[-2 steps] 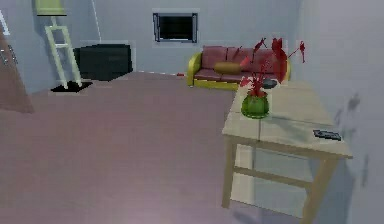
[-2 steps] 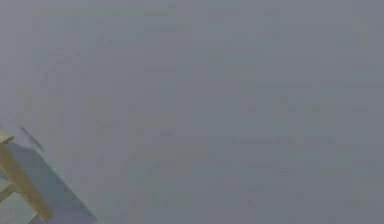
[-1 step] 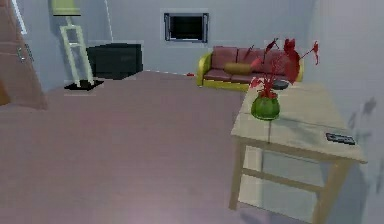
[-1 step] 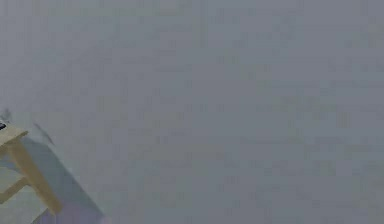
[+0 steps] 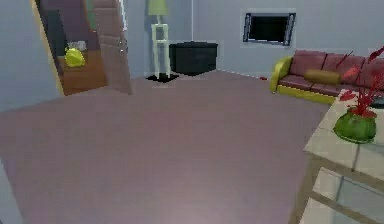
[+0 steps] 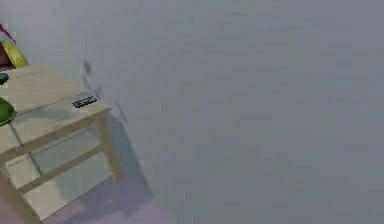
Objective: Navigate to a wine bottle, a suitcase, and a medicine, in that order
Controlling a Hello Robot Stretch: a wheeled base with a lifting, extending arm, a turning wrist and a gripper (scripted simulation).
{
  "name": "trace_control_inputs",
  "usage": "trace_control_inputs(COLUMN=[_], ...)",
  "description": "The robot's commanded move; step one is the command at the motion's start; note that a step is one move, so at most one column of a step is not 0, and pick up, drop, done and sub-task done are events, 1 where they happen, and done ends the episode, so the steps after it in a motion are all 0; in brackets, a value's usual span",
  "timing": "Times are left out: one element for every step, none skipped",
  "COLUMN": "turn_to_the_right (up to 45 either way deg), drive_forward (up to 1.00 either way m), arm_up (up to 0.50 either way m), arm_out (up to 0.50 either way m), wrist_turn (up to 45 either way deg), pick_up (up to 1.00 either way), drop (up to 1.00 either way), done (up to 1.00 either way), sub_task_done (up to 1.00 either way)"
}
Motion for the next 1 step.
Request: trace_control_inputs(turn_to_the_right=[0.0], drive_forward=[1.00], arm_up=[0.00], arm_out=[0.00], wrist_turn=[0.0], pick_up=[0.00], drop=[0.00], done=[0.00], sub_task_done=[0.00])
